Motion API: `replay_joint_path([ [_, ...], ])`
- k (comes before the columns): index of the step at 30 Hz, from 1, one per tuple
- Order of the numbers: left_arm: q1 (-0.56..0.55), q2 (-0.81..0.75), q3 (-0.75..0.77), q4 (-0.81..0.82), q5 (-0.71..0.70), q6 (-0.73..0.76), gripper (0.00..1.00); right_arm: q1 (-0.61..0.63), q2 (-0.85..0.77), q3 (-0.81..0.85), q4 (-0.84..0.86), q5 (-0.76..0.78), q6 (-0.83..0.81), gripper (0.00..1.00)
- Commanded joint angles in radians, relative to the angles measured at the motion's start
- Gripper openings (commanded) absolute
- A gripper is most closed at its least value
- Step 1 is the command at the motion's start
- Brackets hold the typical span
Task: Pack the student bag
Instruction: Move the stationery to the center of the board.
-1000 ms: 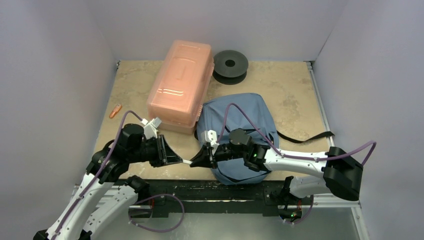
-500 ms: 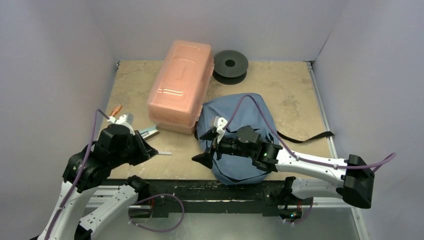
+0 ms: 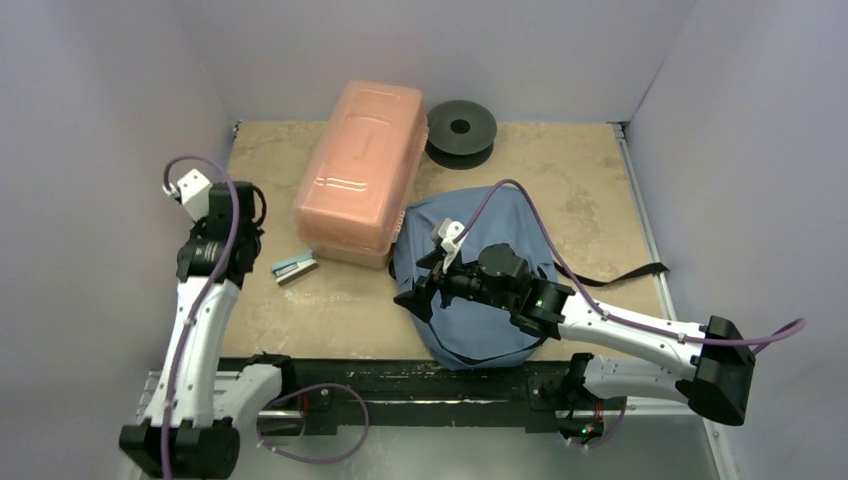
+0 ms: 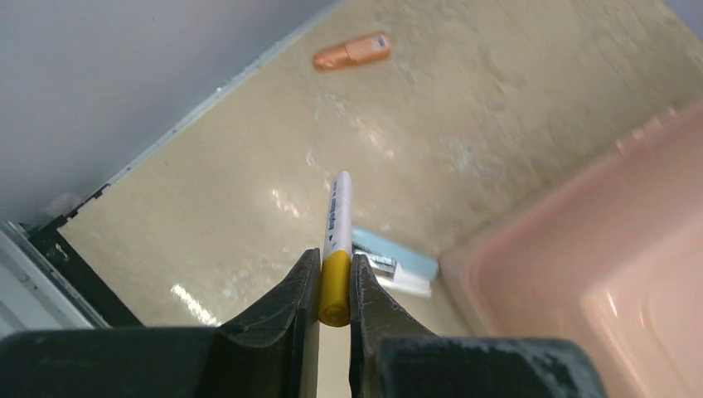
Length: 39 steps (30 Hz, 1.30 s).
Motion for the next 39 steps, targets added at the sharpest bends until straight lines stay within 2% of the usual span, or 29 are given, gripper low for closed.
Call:
replay_joint_path([
  [1, 0.211, 0.162, -0.028, 0.441, 0.038, 0.129, 0.00, -0.008, -0.007, 0.022, 0.016, -0.013, 0.009, 0.99],
  [3, 0.266, 0.232, -0.049, 0.601, 0.081, 0.165, 0.00, -0.012, -0.005, 0.022, 0.021, -0.024, 0.009, 0.99],
  [7, 0.341, 0.387, -0.019, 0.785, 0.159, 0.196, 0.00, -0.022, -0.001, 0.019, 0.030, -0.038, 0.011, 0.99],
  [11, 0.413, 0.527, 0.021, 0.856, 0.228, 0.157, 0.00, -0.037, 0.000, 0.011, 0.039, -0.048, 0.014, 0.99],
  [15, 0.443, 0.616, 0.030, 0.897, 0.234, 0.147, 0.00, -0.057, -0.014, 0.003, 0.039, -0.054, 0.016, 0.99],
  [24, 0.454, 0.738, 0.034, 0.934, 0.211, 0.125, 0.00, -0.068, -0.013, -0.008, 0.050, -0.076, 0.020, 0.99],
  [28, 0.462, 0.756, 0.047, 0.901, 0.223, 0.071, 0.00, -0.070, -0.010, -0.012, 0.055, -0.078, 0.021, 0.99],
  [31, 0.463, 0.798, 0.123, 0.760, 0.217, 0.009, 0.00, -0.070, -0.011, -0.015, 0.061, -0.085, 0.021, 0.99],
  [39, 0.466, 0.835, 0.106, 0.764, 0.221, -0.031, 0.00, -0.071, -0.008, -0.017, 0.060, -0.085, 0.022, 0.99],
])
